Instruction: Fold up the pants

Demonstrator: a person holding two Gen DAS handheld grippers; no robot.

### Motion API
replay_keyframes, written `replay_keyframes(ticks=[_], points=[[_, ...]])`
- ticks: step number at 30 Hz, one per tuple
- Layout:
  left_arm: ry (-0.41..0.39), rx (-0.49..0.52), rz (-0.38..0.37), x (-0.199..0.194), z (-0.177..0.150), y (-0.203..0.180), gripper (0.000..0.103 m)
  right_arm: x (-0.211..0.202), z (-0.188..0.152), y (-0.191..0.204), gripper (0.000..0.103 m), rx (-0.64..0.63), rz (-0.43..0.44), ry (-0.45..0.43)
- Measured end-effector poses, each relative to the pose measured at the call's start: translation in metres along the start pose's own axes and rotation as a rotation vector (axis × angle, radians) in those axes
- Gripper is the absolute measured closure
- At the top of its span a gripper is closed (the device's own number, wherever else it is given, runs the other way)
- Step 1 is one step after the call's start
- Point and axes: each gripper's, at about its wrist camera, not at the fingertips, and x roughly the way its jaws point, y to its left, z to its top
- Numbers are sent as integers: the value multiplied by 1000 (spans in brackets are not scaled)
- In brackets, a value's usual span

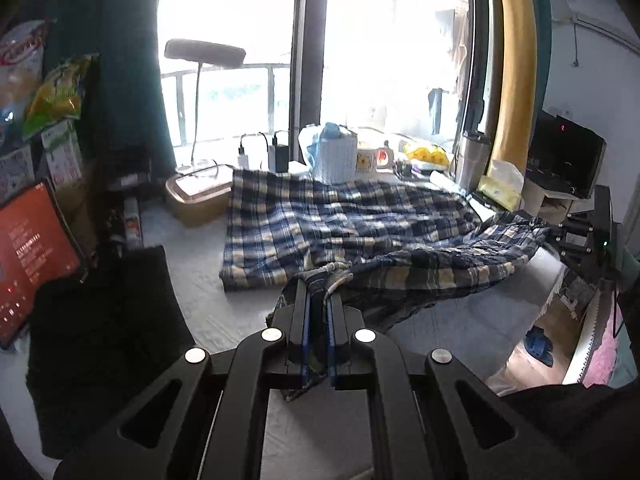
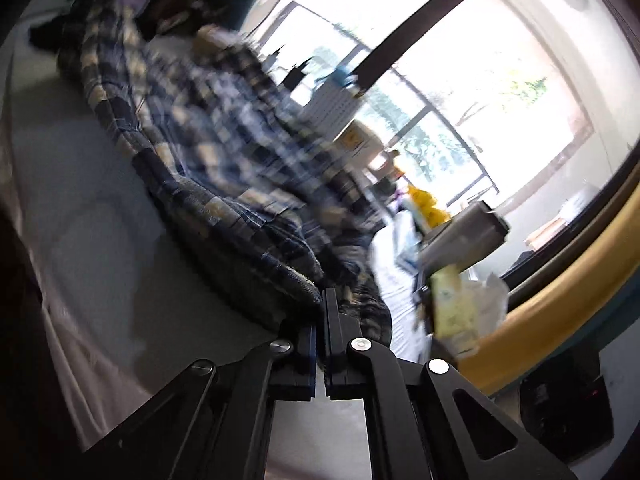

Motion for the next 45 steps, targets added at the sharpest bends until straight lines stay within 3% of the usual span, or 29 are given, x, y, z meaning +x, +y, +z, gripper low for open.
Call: replay_keyframes(ticks=[11,19,34,39,45], points=[[-127,11,37,-10,54,15,98,-6,57,-51,102,128,45,-89],[-190,22,80,13,91,29,98,29,87,-76,102,169,19,-95],[-134,27,133,126,151,45,98,139,104,-117,102,236,66,-46],[-96,-23,140,164,159,56,98,181,112,-126,102,259,101,0],[-103,-67,186,193,156,65,98,217,109,-130,102,329,126,22]])
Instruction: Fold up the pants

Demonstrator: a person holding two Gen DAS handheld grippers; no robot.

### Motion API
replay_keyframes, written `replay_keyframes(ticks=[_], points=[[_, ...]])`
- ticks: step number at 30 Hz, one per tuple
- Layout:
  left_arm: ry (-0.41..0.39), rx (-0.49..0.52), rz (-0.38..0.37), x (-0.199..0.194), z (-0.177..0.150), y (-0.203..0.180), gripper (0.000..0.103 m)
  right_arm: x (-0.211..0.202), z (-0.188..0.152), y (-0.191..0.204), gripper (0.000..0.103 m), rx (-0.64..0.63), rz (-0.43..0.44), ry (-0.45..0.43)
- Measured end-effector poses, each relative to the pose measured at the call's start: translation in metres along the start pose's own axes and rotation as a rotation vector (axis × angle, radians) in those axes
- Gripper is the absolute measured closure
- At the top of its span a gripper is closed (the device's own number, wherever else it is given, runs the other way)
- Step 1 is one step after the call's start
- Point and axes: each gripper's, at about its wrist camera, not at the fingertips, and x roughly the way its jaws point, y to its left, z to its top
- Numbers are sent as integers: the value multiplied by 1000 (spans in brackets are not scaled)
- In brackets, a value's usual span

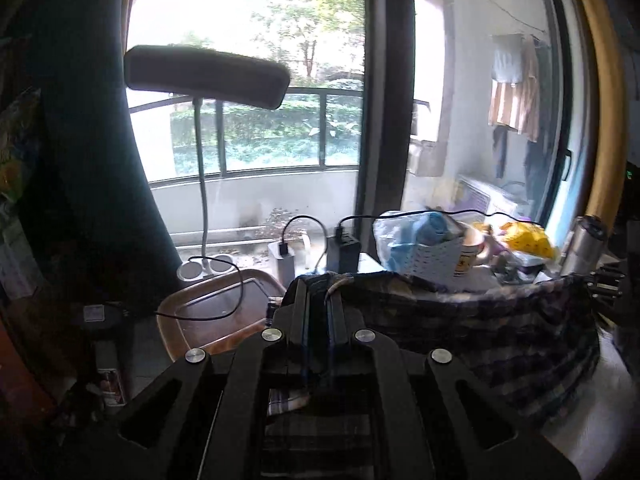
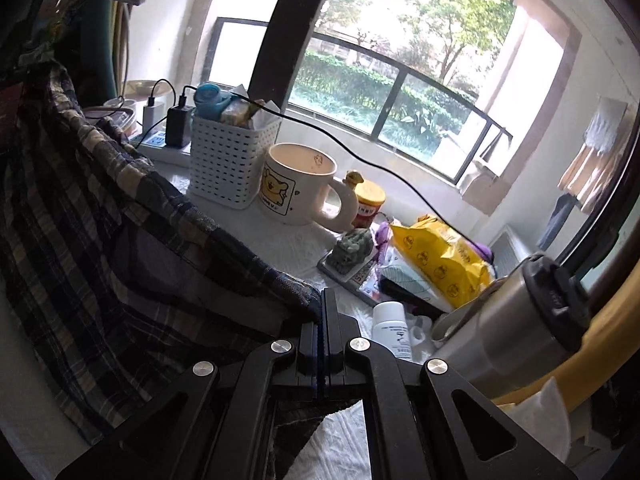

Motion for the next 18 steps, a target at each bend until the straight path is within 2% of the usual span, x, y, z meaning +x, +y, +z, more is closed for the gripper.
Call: replay_keyframes(ticks=[4,12,18], points=[[15,9,23,22,-3,1,98,21,-1,-9,102,76,26,2],[102,26,25,68,-7,5,98,51,6,-11,102,105,19,38],[135,25,21,88,-9,11,97,70,15,-10,102,124,15,82]])
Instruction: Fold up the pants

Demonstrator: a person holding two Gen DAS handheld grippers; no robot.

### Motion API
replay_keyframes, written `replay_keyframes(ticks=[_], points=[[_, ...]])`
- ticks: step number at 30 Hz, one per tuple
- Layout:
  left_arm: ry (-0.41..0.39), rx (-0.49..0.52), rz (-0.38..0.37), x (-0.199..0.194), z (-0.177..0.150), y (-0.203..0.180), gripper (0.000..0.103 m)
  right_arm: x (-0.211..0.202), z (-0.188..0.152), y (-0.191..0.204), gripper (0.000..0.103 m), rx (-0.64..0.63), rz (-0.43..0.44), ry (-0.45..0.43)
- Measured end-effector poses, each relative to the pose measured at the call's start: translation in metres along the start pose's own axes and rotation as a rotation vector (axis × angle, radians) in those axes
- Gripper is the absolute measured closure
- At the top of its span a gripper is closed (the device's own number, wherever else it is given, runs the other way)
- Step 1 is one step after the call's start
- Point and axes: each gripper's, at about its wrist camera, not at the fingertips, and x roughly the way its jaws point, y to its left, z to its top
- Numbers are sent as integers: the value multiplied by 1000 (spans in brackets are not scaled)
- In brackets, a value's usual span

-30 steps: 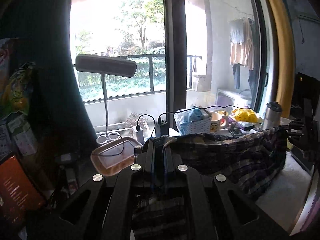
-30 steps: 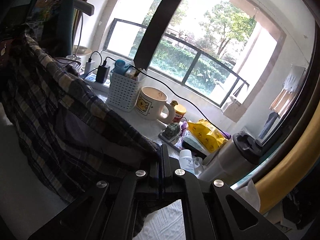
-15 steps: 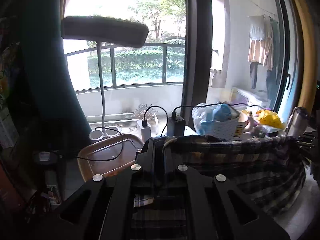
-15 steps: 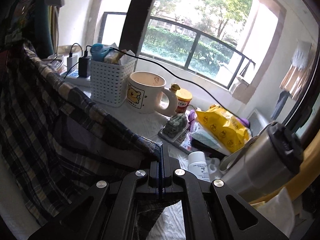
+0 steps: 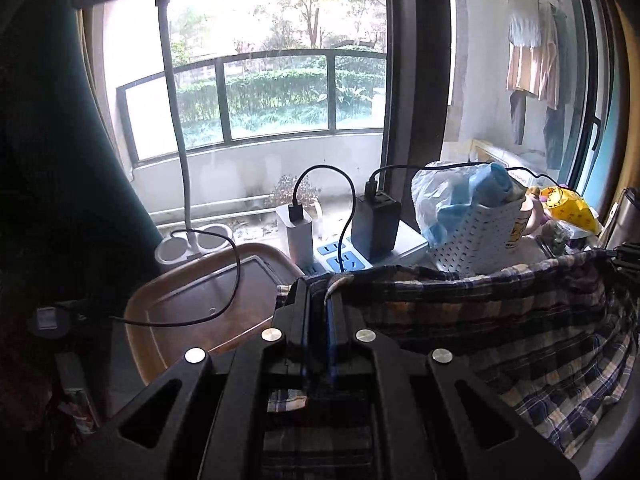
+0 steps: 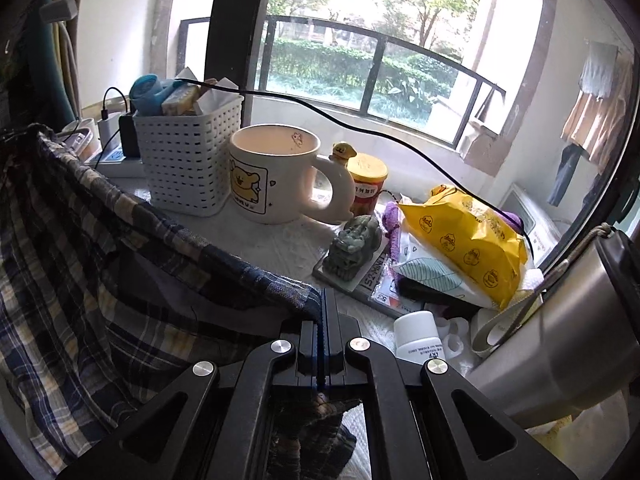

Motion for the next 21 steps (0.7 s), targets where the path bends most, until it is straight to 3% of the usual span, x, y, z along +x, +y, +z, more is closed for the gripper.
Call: replay_keyframes(ticks=[6,8,10,11,21], points=[[27,14,2,13,-7,0,97,17,2,2,102,-2,-4,44],[31,20,-1,14,-7,0,89,20,2,2,102,0,-5,51],[16,14,-1,12,-6,2,43,23,3,2,102,1,-8,57],[-5,5,-2,8,-4,5,38,23,3,2,102,3,-8,58],[-34,21,18,-14,-6,6,37,31,3,3,101,6,-13,76]])
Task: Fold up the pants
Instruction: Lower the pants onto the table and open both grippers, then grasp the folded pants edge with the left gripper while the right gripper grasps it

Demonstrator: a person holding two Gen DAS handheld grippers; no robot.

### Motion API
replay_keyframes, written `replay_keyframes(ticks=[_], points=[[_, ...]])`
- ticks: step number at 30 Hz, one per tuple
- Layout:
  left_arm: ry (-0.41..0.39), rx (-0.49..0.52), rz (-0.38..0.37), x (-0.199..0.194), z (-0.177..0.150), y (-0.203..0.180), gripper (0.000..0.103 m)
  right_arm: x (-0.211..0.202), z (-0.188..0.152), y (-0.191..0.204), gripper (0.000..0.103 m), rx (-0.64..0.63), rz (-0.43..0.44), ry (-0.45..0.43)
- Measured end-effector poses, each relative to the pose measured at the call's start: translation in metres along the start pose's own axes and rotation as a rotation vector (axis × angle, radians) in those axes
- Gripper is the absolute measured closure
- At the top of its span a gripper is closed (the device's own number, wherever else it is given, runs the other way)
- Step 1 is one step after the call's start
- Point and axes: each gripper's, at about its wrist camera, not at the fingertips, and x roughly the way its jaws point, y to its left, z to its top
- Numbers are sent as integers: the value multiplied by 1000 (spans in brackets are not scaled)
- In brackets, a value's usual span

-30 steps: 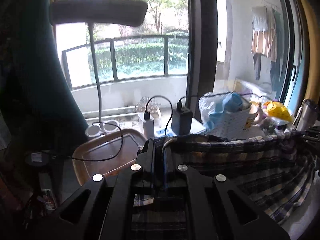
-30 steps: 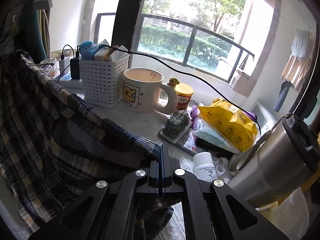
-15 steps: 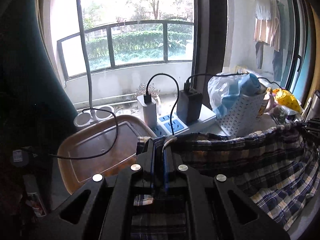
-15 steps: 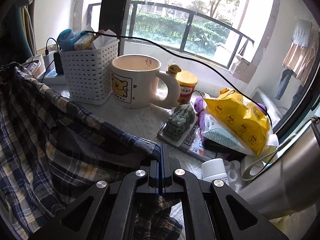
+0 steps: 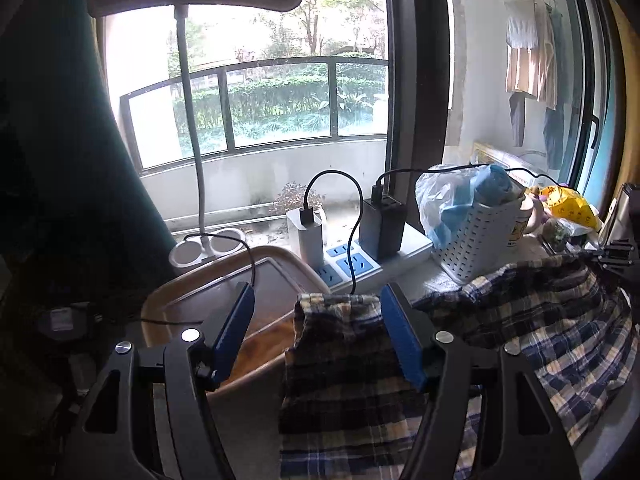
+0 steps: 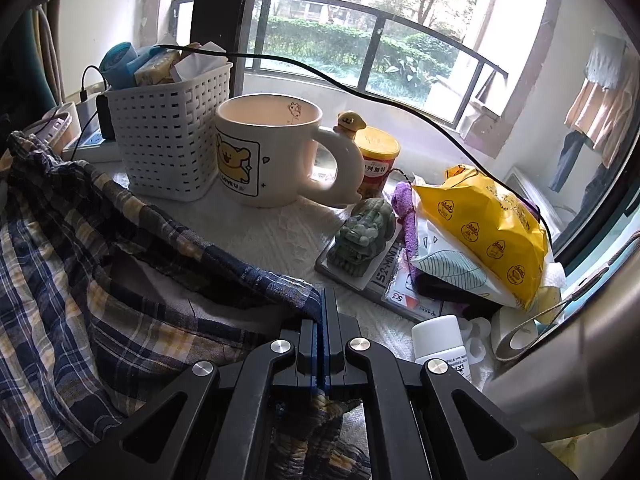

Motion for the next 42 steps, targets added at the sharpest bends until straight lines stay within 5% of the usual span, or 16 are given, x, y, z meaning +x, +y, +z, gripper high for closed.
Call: replay_keyframes(ticks=[5,9,15,21,27,29,31,38,42], points=[[33,-19,5,-21,-20,2,37,-7,3,-2,87,4,-32,-5],[106,-49,13,-47,-55,7,28,-37,-1,-9,10,43,-55,-75],[204,-152,8,-71,-103,13,28,-87,-23,-15,9,87,-74,-109],[260,-431,-62,-92,-136,9,28,-128,-74,-12,9,195,-58,-84],[310,-397,-243,-99,-153,-54,28,-146,-135,-11,9,334,-10,-8],[331,-355,-257,-90,-156,-75,28,-143,-151,-10,13,415,72,17],[334,-379,-269,-80,-156,-84,28,-137,-159,-6,26,466,139,34],[275,-496,-264,-54,-146,-80,28,-110,-155,16,29,625,391,35],[256,-483,-244,-51,-144,-78,28,-92,-149,16,30,734,443,12]])
